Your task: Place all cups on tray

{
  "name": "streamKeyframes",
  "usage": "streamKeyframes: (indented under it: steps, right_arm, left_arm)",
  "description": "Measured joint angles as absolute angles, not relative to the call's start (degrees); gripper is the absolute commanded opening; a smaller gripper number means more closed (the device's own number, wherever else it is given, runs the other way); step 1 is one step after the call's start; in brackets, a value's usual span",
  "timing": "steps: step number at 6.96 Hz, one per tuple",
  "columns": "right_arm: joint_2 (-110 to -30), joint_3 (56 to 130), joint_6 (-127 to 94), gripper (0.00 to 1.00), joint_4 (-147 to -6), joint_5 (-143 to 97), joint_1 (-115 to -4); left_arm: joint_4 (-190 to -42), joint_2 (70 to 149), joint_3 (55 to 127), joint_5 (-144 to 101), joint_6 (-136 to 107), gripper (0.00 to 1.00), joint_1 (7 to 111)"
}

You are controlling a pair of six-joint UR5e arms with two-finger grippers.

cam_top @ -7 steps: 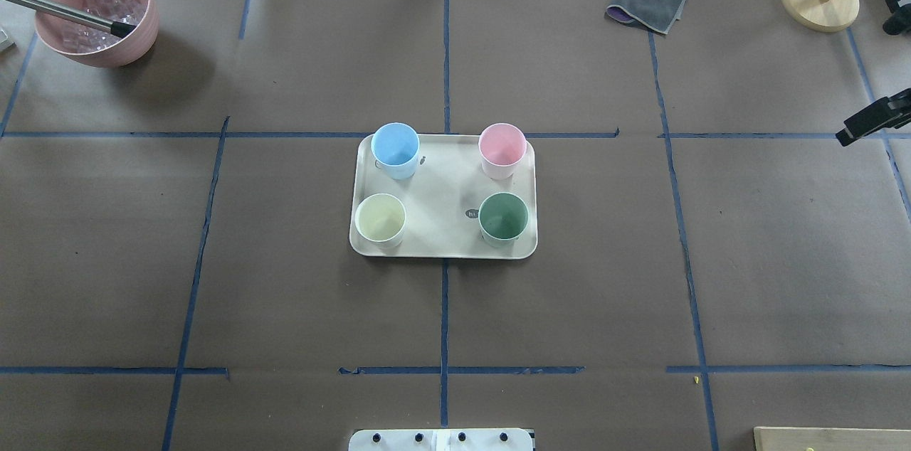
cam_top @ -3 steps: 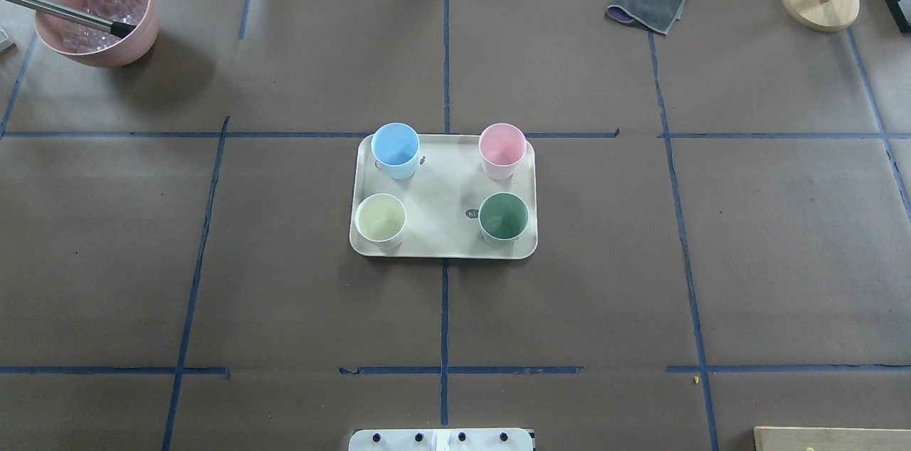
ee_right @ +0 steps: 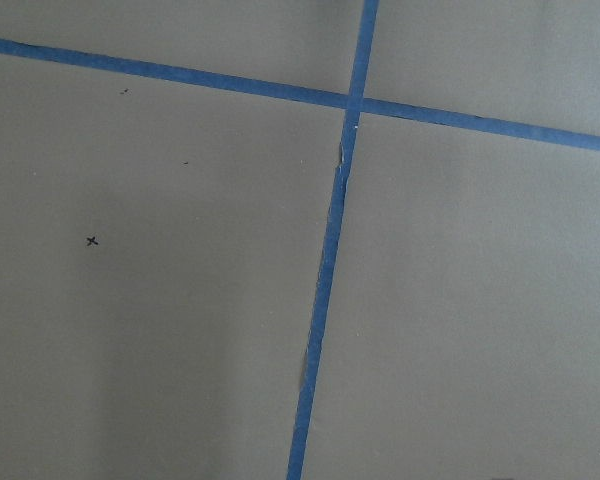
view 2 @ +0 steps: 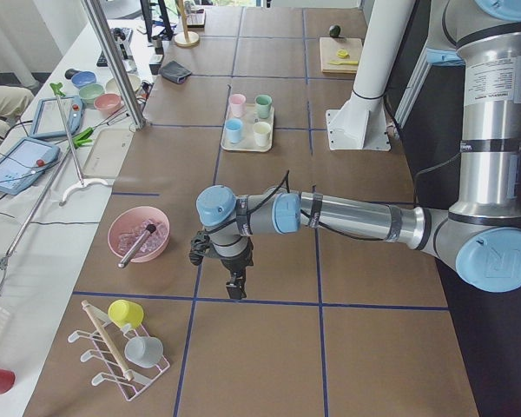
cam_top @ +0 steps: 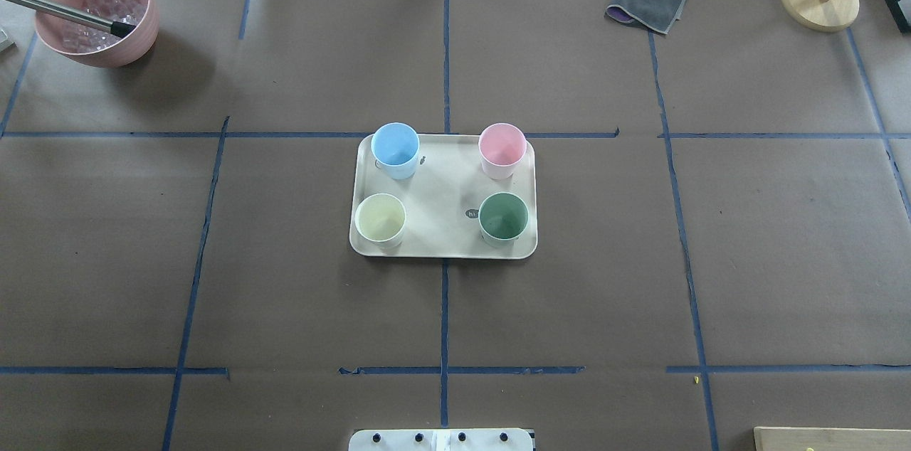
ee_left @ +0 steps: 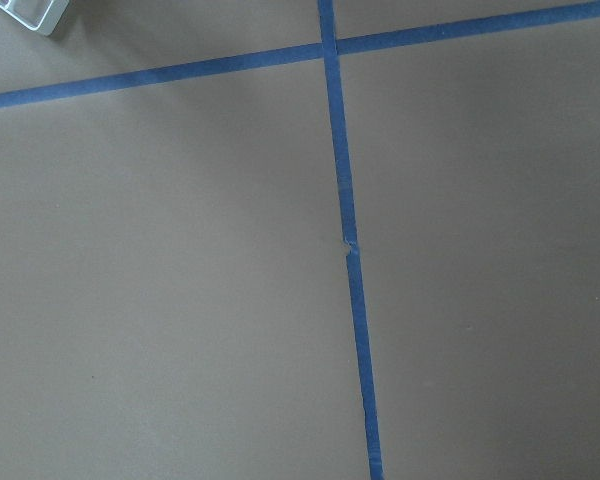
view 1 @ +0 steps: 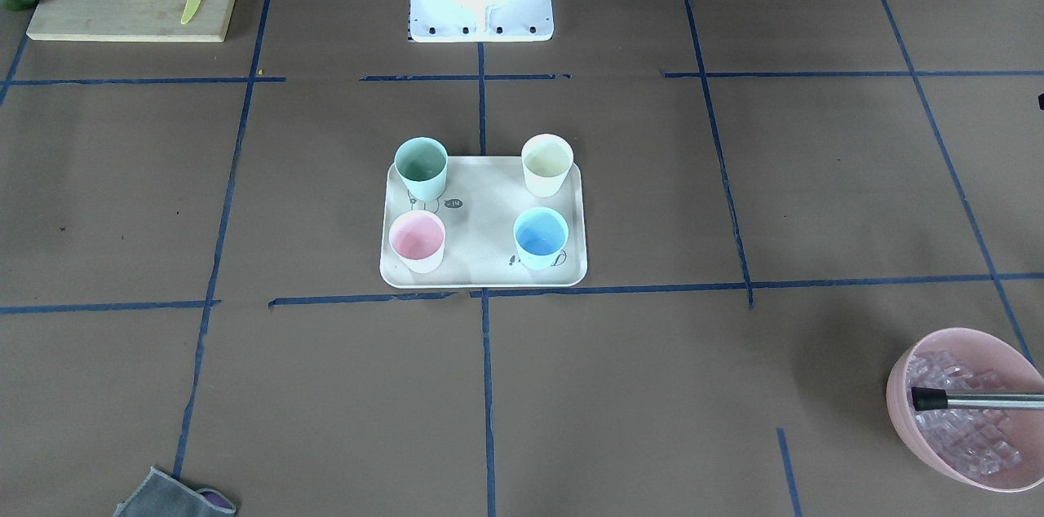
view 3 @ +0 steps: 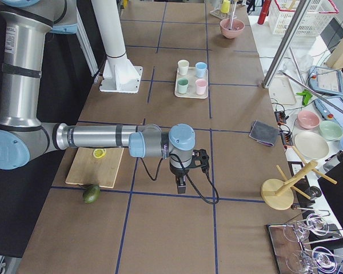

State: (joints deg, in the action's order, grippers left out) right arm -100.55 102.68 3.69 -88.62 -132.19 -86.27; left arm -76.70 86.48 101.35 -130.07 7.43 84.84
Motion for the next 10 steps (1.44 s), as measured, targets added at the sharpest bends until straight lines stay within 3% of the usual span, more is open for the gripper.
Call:
streamKeyframes:
  steps: [10]
  right_arm:
    - [-100.56,101.81,3.69,1.0,-88.51,-132.2,-86.31]
  left_arm:
    - [-76.64,86.66,102.76,-130.07,7.48,0.99,84.29]
